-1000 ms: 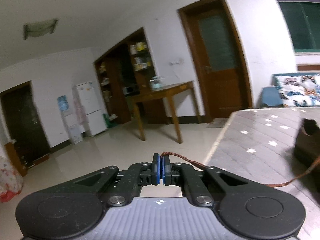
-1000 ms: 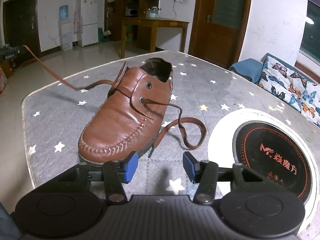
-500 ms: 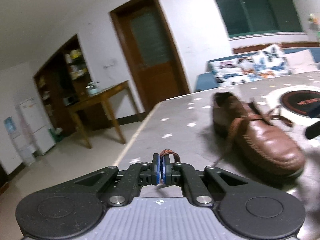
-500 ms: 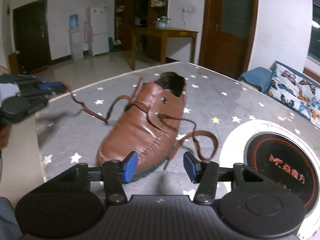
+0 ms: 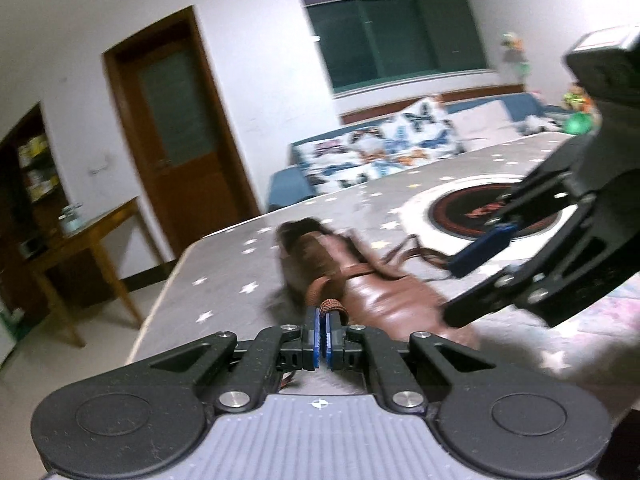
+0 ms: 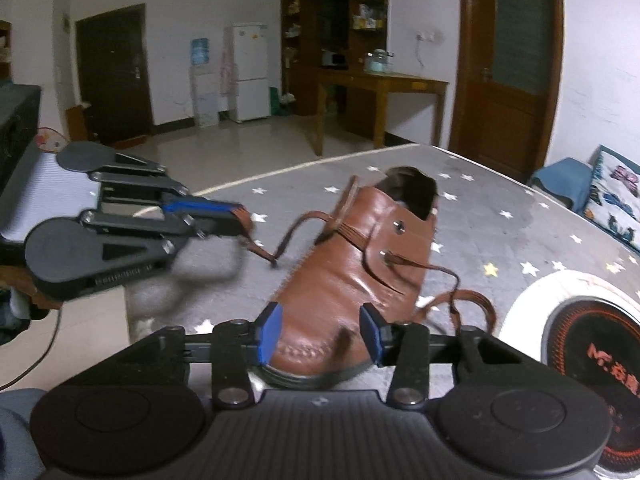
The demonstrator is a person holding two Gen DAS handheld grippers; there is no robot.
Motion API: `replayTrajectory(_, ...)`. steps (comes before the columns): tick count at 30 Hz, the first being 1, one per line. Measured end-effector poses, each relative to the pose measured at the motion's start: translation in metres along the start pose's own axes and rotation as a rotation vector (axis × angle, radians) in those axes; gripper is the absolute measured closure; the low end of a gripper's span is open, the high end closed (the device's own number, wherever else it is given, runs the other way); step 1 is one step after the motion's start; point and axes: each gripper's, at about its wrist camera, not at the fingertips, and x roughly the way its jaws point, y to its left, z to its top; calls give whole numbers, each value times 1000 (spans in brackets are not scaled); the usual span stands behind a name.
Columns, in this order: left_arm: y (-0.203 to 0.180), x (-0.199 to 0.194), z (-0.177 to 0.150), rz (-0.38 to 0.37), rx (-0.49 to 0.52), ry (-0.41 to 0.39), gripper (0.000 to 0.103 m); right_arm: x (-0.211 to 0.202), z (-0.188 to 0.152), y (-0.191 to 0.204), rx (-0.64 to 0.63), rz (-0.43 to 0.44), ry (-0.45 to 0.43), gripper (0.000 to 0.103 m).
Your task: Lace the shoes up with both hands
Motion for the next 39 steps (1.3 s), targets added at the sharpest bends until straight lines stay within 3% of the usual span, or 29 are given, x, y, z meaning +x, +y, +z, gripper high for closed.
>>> replayTrajectory(8, -1, 3, 15, -176, 15, -10, 97, -1, 5, 9, -54, 55, -46, 63)
replayTrajectory(14, 1, 2, 20, -261, -23, -16, 98, 0, 5, 11, -78, 55, -81, 75)
replayTrajectory(16, 2, 2, 19, -265, -31, -17, 98, 1, 5, 11, -83, 53, -87, 77)
replayTrajectory(18, 4, 4, 18, -275, -47, -14, 98, 2, 4, 12, -88, 49, -85, 87)
replayTrajectory(23, 14, 4, 17, -302, -100, -11, 97, 4, 2, 11, -78, 42, -90, 91)
replayTrajectory(25, 17, 4, 17, -314, -116, -10, 94, 4, 0, 10, -68, 32, -99, 99)
replayTrajectory(34, 18, 8, 14, -297, -117, 8, 93, 5, -2, 5, -54, 2, -91, 97)
replayTrajectory(39, 24, 7, 9, -235, -149, 5, 95, 3, -4, -10, -6, -65, -75, 87)
